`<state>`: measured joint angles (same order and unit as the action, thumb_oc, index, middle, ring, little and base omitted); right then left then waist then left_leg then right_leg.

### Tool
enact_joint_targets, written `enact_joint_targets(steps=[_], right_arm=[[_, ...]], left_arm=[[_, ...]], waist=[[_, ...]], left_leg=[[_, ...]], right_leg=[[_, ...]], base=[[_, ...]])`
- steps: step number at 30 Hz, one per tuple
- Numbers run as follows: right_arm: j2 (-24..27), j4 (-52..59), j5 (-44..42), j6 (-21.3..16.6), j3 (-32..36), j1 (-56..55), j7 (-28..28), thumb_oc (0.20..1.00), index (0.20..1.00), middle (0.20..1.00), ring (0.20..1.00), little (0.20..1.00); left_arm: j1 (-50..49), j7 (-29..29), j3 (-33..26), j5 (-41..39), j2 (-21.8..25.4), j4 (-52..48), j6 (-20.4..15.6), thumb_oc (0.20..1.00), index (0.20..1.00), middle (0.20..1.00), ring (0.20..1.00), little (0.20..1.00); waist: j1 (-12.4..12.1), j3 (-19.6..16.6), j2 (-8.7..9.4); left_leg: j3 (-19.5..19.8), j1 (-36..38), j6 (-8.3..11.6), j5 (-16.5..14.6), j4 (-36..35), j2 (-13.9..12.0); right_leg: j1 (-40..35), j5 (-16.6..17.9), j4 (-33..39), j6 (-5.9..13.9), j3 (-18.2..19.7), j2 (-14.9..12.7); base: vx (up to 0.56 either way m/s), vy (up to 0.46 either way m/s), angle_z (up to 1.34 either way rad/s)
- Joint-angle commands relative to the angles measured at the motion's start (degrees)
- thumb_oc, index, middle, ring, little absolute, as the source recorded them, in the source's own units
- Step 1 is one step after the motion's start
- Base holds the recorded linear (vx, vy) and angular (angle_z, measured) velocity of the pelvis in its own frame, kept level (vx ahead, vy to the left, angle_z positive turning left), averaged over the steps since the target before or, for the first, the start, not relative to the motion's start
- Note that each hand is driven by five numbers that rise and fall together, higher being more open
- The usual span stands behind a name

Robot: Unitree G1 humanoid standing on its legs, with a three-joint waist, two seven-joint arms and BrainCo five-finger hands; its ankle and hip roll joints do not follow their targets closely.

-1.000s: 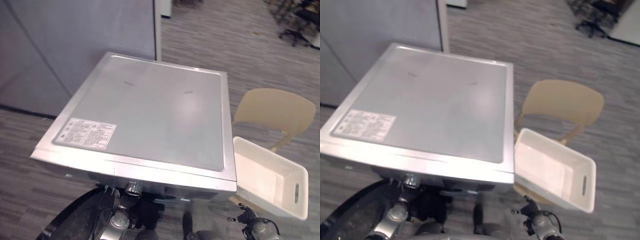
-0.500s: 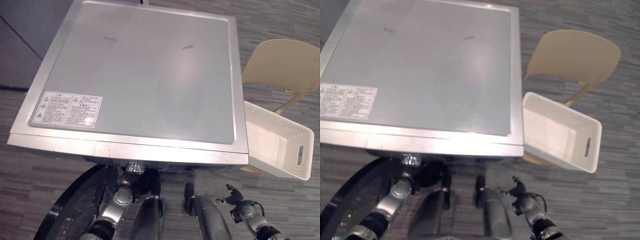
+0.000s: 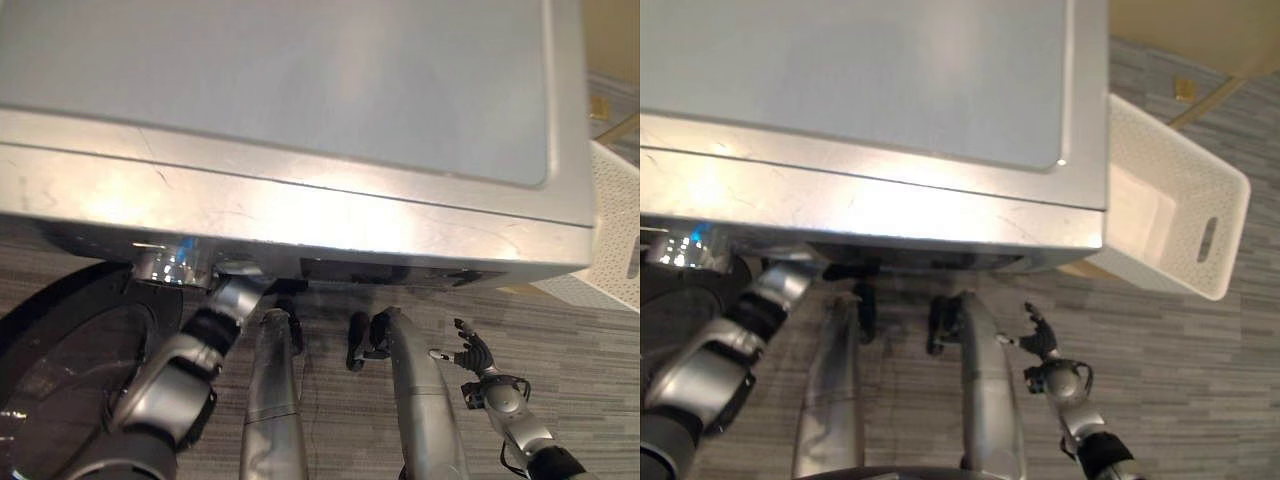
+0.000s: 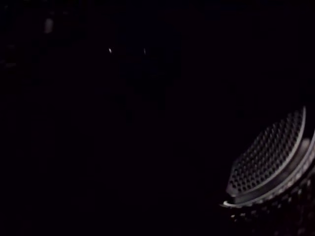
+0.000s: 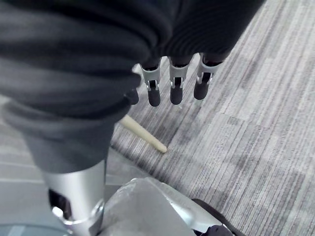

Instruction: Grab the laundry basket,head to the washer,open it,put in the laundry and shut it.

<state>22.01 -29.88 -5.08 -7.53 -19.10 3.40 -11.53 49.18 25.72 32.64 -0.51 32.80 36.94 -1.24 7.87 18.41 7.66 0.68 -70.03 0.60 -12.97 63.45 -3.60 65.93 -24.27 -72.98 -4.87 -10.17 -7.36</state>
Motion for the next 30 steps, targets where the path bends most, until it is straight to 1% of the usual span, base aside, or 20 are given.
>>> enact_joint_targets(steps=[1, 4, 5, 7, 8, 9, 10, 11, 12, 13, 14, 16, 18, 19, 21, 22, 23, 27, 30], right_arm=[[2.45, 3.23, -1.35, -4.08, -1.23, -3.95, 0.74, 1.000, 1.000, 1.000, 1.000, 1.000], [5.31, 7.68, -2.14, -6.64, -1.69, -5.48, 1.29, 1.000, 1.000, 1.000, 1.000, 1.000], [6.48, 9.53, -2.81, -8.21, -1.89, -6.50, 1.47, 1.000, 1.000, 1.000, 1.000, 1.000], [7.78, 10.52, -3.48, -9.75, -2.27, -7.15, 1.19, 1.000, 1.000, 1.000, 1.000, 1.000], [9.08, 11.59, -3.79, -8.91, -2.36, -5.35, 0.36, 1.000, 1.000, 1.000, 1.000, 1.000], [9.04, 11.71, -3.84, -8.73, -2.26, -5.24, 0.34, 1.000, 1.000, 1.000, 1.000, 1.000], [9.34, 14.39, -4.67, -9.77, -1.41, -5.88, 0.64, 1.000, 1.000, 1.000, 1.000, 1.000], [10.48, 16.57, -5.29, -9.29, -0.86, -5.50, 0.51, 1.000, 1.000, 1.000, 1.000, 1.000], [10.72, 18.30, -5.92, -9.64, -0.43, -5.69, 0.88, 1.000, 1.000, 1.000, 1.000, 1.000], [11.25, 19.13, -6.11, -9.07, -0.07, -5.63, 0.81, 1.000, 1.000, 1.000, 1.000, 1.000], [11.66, 20.84, -6.46, -8.56, 0.82, -5.86, 1.37, 1.000, 1.000, 1.000, 1.000, 1.000], [11.85, 21.21, -6.45, -7.06, 1.62, -5.42, 1.79, 1.000, 1.000, 1.000, 1.000, 1.000], [13.62, 22.85, -6.93, -5.40, 3.29, -5.77, 3.48, 1.000, 1.000, 1.000, 1.000, 1.000], [14.50, 23.96, -7.02, -4.98, 4.11, -6.20, 4.18, 1.000, 1.000, 1.000, 1.000, 1.000], [15.05, 24.72, -7.44, -4.65, 4.43, -7.18, 5.41, 1.000, 1.000, 1.000, 1.000, 1.000], [15.01, 24.65, -7.30, -3.80, 4.12, -7.66, 6.11, 1.000, 1.000, 1.000, 1.000, 1.000], [15.07, 24.64, -7.29, -3.80, 4.05, -7.68, 6.10, 1.000, 1.000, 1.000, 1.000, 1.000], [13.95, 24.65, -6.86, -2.77, 4.07, -6.60, 5.32, 1.000, 1.000, 1.000, 1.000, 1.000], [13.82, 24.15, -6.25, -1.55, 4.37, -4.03, 4.11, 1.000, 1.000, 1.000, 1.000, 1.000]], left_arm=[[12.42, 5.89, 4.83, 11.97, 4.10, 3.38, -1.17, 0.200, 0.200, 0.200, 0.200, 0.200], [24.47, 10.27, 15.07, 24.30, 10.96, 5.89, 2.75, 0.200, 0.200, 0.200, 0.200, 0.200], [29.57, 11.65, 20.95, 30.94, 13.12, 7.05, 5.50, 0.200, 0.200, 0.200, 0.200, 0.200], [34.72, 12.37, 26.69, 36.20, 14.56, 9.45, 7.71, 0.200, 0.200, 0.200, 0.200, 0.200], [36.44, 11.20, 28.66, 36.98, 13.49, 11.22, 8.48, 0.200, 0.200, 0.200, 0.200, 0.200], [36.80, 11.19, 28.86, 36.93, 13.33, 11.47, 8.46, 0.200, 0.200, 0.200, 0.200, 0.200], [37.81, 11.76, 29.34, 37.79, 14.04, 12.41, 9.10, 0.401, 0.401, 0.401, 0.401, 0.401], [37.65, 10.31, 29.79, 37.85, 13.99, 14.30, 9.59, 1.000, 1.000, 1.000, 1.000, 1.000], [36.90, 8.95, 29.08, 37.38, 13.51, 15.66, 9.52, 1.000, 1.000, 1.000, 1.000, 1.000], [36.34, 7.83, 28.24, 36.87, 12.76, 16.46, 8.87, 1.000, 1.000, 1.000, 1.000, 1.000], [34.43, 5.35, 26.39, 35.36, 11.79, 17.64, 7.94, 1.000, 1.000, 1.000, 1.000, 1.000], [30.11, 0.71, 21.88, 30.56, 8.95, 19.31, 5.65, 1.000, 1.000, 1.000, 1.000, 1.000], [26.29, -4.10, 18.58, 26.82, 7.29, 21.73, 4.22, 1.000, 1.000, 1.000, 1.000, 1.000], [24.95, -5.57, 16.79, 24.10, 6.79, 21.73, 3.59, 1.000, 1.000, 1.000, 1.000, 1.000], [21.47, -5.96, 13.31, 20.03, 5.62, 21.58, 2.93, 1.000, 1.000, 1.000, 1.000, 1.000], [17.32, -5.67, 10.23, 17.34, 5.15, 20.29, 2.88, 1.000, 1.000, 1.000, 1.000, 1.000], [17.16, -5.66, 10.13, 17.35, 5.19, 20.20, 2.91, 1.000, 1.000, 1.000, 1.000, 1.000], [12.10, -4.42, 5.17, 13.88, 5.15, 17.32, 3.43, 1.000, 1.000, 1.000, 1.000, 1.000], [8.81, -4.70, 3.70, 14.59, 4.92, 14.62, 4.09, 1.000, 1.000, 1.000, 1.000, 1.000]], waist=[[2.39, -4.31, -2.46], [3.68, -4.28, -3.82], [4.04, -4.05, -4.64], [4.44, -3.47, -5.44], [4.22, -3.41, -5.67], [4.16, -3.36, -5.69], [4.14, -3.11, -5.80], [4.02, -2.84, -5.77], [4.01, -2.47, -5.61], [3.80, -2.36, -5.54], [3.59, -2.30, -5.50], [3.28, -2.11, -4.95], [2.97, -2.53, -4.64], [2.78, -2.81, -4.52], [2.26, -3.33, -4.21], [1.33, -3.83, -3.94], [1.39, -3.86, -3.97], [0.38, -4.47, -4.01], [-0.33, -4.67, -4.06]], left_leg=[[1.49, -0.56, -0.98, -7.09, 1.73, -1.31], [1.70, -4.57, -0.94, -7.23, 3.92, -1.25], [1.94, -7.14, -0.95, -7.24, 5.19, -1.33], [2.40, -9.97, -0.91, -7.16, 6.93, -1.51], [2.70, -11.04, -0.83, -7.04, 7.47, -1.27], [2.77, -11.27, -0.82, -7.05, 7.60, -1.25], [2.96, -12.06, -0.76, -6.99, 8.06, -1.23], [3.27, -12.91, -0.78, -6.92, 9.01, -1.25], [3.42, -13.28, -0.77, -6.78, 9.28, -1.37], [3.61, -13.66, -0.76, -6.70, 9.80, -1.37], [3.82, -13.99, -0.80, -6.68, 10.28, -1.53], [4.03, -13.91, -0.86, -6.48, 10.62, -1.46], [3.95, -13.34, -0.84, -6.36, 10.24, -1.53], [3.98, -13.07, -0.85, -6.27, 10.01, -1.49], [4.11, -12.32, -0.61, -5.94, 9.11, -1.40], [4.29, -11.45, -0.15, -5.28, 7.31, -1.44], [4.28, -11.35, -0.15, -5.22, 7.20, -1.44], [4.12, -10.26, 0.23, -4.15, 4.03, -1.06], [3.91, -9.74, 0.38, -3.44, 2.06, -0.75]], right_leg=[[0.50, -1.60, 5.50, 2.53, 6.36, 1.17], [4.35, -1.52, 3.01, 2.68, 6.97, 1.64], [6.45, -1.29, 2.08, 2.83, 7.21, 2.00], [8.80, -0.72, 0.91, 3.12, 7.46, 2.27], [9.66, -0.60, 0.36, 3.07, 7.52, 2.39], [9.85, -0.62, 0.26, 3.08, 7.47, 2.38], [10.51, -0.54, -0.18, 3.23, 7.40, 2.40], [11.11, -0.37, -0.81, 3.22, 7.17, 2.34], [11.37, -0.25, -0.96, 3.31, 7.06, 2.51], [11.68, -0.07, -1.42, 3.43, 6.84, 2.56], [11.88, -0.04, -1.74, 3.42, 6.61, 2.61], [11.68, 0.10, -1.86, 3.46, 6.28, 2.70], [11.32, 0.09, -1.53, 3.29, 6.06, 2.91], [11.15, 0.09, -1.37, 3.28, 6.01, 2.88], [10.55, 0.24, -0.47, 3.14, 5.71, 2.70], [9.67, 0.48, 1.02, 3.01, 5.26, 2.49], [9.57, 0.53, 1.13, 3.01, 5.25, 2.49], [8.35, 1.12, 3.91, 2.95, 4.75, 2.35], [8.01, 1.57, 5.32, 2.97, 4.69, 2.44]], base=[[-0.01, 0.024, -0.08], [-0.03, 0.039, -0.09], [-0.05, 0.043, -0.06], [-0.05, 0.035, -0.04], [0.00, 0.000, 0.00], [-0.02, -0.005, 0.09], [-0.03, -0.019, 0.08], [-0.05, -0.023, 0.01], [-0.05, -0.024, -0.05], [-0.04, -0.014, -0.14], [-0.03, -0.021, -0.14], [-0.04, -0.015, -0.11], [-0.02, -0.006, -0.05], [0.00, 0.000, 0.00], [-0.02, -0.019, 0.02], [-0.03, -0.031, 0.06], [-0.03, -0.033, 0.06], [-0.03, -0.015, 0.08], [-0.03, -0.012, 0.12]])
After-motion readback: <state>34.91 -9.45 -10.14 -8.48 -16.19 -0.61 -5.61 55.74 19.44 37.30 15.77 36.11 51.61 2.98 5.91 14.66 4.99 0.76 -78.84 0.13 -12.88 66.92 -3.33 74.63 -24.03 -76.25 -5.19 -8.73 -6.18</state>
